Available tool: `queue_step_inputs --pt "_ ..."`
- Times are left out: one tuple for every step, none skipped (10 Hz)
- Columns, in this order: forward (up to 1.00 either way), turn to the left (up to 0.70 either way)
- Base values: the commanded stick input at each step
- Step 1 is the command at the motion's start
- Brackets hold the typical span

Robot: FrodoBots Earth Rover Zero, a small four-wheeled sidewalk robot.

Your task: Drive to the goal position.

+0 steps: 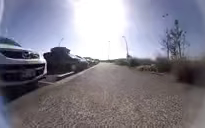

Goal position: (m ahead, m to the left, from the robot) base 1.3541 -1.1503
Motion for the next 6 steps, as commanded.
queue_step_inputs --pt "1.00 0.00" --pt "1.00 0.00" --pt "1.00 0.00" --pt "1.00 0.00" --pt "1.00 0.00" --pt "1.00 -0.02"
